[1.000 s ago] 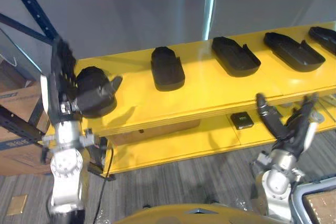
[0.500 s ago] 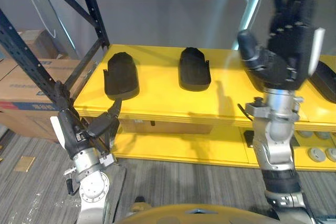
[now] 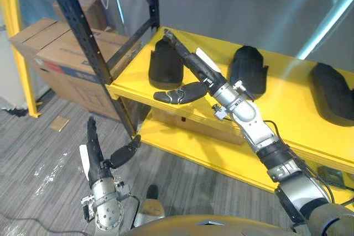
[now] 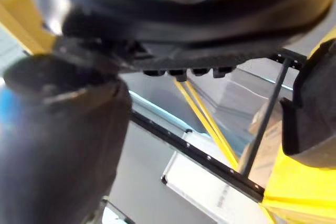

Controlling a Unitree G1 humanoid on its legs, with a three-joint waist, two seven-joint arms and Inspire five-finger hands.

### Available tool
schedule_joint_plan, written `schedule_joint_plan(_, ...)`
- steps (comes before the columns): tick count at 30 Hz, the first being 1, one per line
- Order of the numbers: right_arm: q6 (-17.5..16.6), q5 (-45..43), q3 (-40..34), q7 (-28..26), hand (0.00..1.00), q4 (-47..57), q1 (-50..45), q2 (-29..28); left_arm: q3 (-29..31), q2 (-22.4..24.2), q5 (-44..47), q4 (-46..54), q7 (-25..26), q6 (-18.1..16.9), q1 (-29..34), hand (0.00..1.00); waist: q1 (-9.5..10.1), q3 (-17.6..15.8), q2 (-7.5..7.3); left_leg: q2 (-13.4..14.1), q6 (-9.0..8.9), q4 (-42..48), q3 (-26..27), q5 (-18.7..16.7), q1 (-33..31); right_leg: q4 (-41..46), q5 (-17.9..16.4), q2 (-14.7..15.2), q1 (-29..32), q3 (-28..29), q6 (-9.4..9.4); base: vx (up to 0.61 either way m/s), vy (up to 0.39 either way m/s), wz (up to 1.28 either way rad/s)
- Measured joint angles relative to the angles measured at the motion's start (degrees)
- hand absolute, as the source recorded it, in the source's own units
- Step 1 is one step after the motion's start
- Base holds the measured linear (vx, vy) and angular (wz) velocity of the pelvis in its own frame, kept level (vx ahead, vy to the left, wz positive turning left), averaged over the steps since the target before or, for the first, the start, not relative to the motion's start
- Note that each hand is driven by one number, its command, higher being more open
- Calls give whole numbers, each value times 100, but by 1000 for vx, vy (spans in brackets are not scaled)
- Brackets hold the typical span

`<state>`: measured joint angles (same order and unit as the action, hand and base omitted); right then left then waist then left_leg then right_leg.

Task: Walk over and take three plastic housings, then place them on the shelf

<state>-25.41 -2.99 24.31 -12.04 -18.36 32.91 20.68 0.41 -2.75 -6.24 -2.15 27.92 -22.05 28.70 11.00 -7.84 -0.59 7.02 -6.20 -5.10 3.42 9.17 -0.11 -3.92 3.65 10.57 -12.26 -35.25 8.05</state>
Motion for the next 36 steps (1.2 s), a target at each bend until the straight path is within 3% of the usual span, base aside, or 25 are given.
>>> schedule_joint_plan(4,-35,519,276,40,100,-367,265,4,18,32,153,-140,56,-10,121,100,117,-96,17,-18,-35,0,-202,39,-142,91,-82,-3,-4,-264,-27,-37,11,32)
schedule_joint_plan(9,-142,1854,531,1503,100,-1191,649,-36,131,184,141,-490,74,-81,122,100,311,-272,35,-48,28,1,-242,88,-255,117,-94,15,-22,-458,-18,-35,29,21)
schedule_joint_plan(15,-129,2523,471,2551,100,-1385,785,-58,185,282,143,-527,105,-216,132,100,291,-340,49,-65,50,2,-281,156,-284,212,-124,47,9,-495,15,-21,26,5)
schedule_joint_plan(20,339,2534,388,3272,100,-1810,1098,-130,-157,209,191,-882,-64,-319,-152,100,289,-399,150,-29,50,1,-290,166,-260,228,-135,26,-13,-493,12,-30,13,-1)
schedule_joint_plan(31,638,2743,210,3196,100,-2314,1356,-251,-412,134,618,-978,-359,-244,-231,100,292,-412,172,-15,51,3,-286,164,-250,216,-136,18,-23,-488,10,-3,2,0)
schedule_joint_plan(36,633,2741,537,2521,100,-2730,1578,-196,-457,18,670,-1115,-431,-221,-313,100,296,-434,212,39,43,2,-286,160,-243,221,-141,12,-28,-486,3,-28,10,-1)
